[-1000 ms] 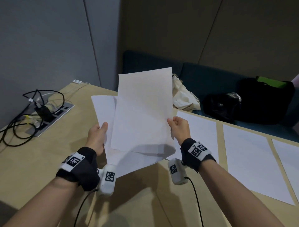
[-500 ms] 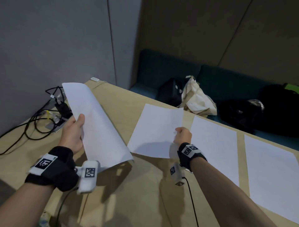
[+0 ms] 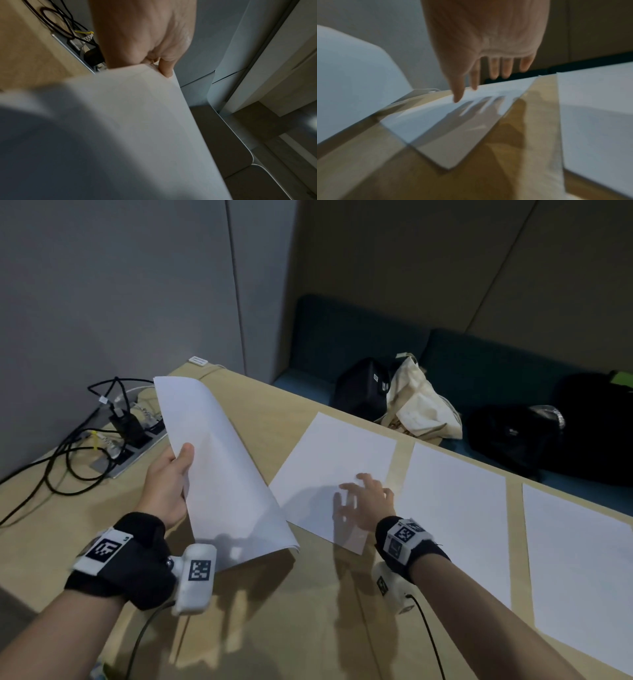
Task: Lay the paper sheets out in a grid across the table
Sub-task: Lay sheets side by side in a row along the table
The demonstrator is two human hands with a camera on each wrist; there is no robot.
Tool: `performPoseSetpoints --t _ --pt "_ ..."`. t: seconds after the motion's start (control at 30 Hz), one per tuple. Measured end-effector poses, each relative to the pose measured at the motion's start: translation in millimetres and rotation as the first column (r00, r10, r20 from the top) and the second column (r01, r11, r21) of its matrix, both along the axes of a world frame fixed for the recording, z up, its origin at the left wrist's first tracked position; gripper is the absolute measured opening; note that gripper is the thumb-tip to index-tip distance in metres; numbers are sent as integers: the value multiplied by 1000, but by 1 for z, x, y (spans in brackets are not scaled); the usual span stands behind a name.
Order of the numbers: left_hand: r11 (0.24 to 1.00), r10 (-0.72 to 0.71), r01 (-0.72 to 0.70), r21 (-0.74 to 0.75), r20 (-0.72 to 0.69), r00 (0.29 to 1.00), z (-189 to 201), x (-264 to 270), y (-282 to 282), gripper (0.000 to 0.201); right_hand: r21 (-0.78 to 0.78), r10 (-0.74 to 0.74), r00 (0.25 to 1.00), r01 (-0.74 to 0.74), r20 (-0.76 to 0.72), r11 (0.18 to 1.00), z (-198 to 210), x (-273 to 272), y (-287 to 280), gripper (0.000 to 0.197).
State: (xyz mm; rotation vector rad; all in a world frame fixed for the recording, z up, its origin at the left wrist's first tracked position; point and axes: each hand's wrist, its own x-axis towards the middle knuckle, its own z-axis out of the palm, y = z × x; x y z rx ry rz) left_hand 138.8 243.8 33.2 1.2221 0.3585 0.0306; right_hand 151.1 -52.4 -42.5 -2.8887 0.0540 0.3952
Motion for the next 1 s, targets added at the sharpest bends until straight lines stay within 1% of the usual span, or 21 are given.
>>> performPoseSetpoints --t 0.07,0.1,0.2,0.3,0.4,0.6,0.63,0.7,0.73,0.77,0.8,0.87,0.93,1.0 --pt "1000 -12 12 0 7 1000 -1 1 -2 21 3 62 991 -62 -116 998 0 -4 5 54" --pt "1000 -14 14 -1 7 1000 -1 2 -3 21 9 65 989 -65 -134 998 0 -4 6 54" --pt "1000 -26 26 0 5 1000 -1 2 -4 21 31 44 990 -40 -137 999 1 0 4 52" --pt "999 -39 39 0 18 999 0 2 -3 22 11 27 987 -25 -155 1000 4 6 -3 53" --pt "999 -46 46 0 23 999 0 1 -2 23 21 23 988 -20 -154 1000 4 7 -6 51" --pt "999 -44 44 -9 5 999 2 1 -7 26 43 1 987 6 -162 999 3 3 -5 57" --pt "999 -44 44 -13 4 999 2 1 -9 28 61 -9 990 18 -143 998 2 3 -5 57" --pt "999 -49 49 -23 6 999 4 2 -11 30 161 -29 999 32 -22 986 3 2 -2 52" --pt "998 -52 52 -29 8 999 5 2 -12 30 253 -37 999 27 36 967 6 3 2 47" --pt "998 -54 55 -38 12 998 6 3 -13 30 368 -50 998 28 49 930 12 3 7 43" --pt "997 -58 59 -48 15 998 7 3 -14 30 479 -54 999 43 9 877 19 3 14 40" --pt "996 -66 67 -64 22 998 9 4 -17 28 644 -19 992 98 -128 759 34 1 29 42" --pt "994 -69 72 -81 29 997 11 5 -21 28 744 12 964 197 -265 638 46 0 42 41" --pt "993 -61 64 -99 34 998 14 5 -23 31 783 36 945 247 -325 571 49 2 49 41"
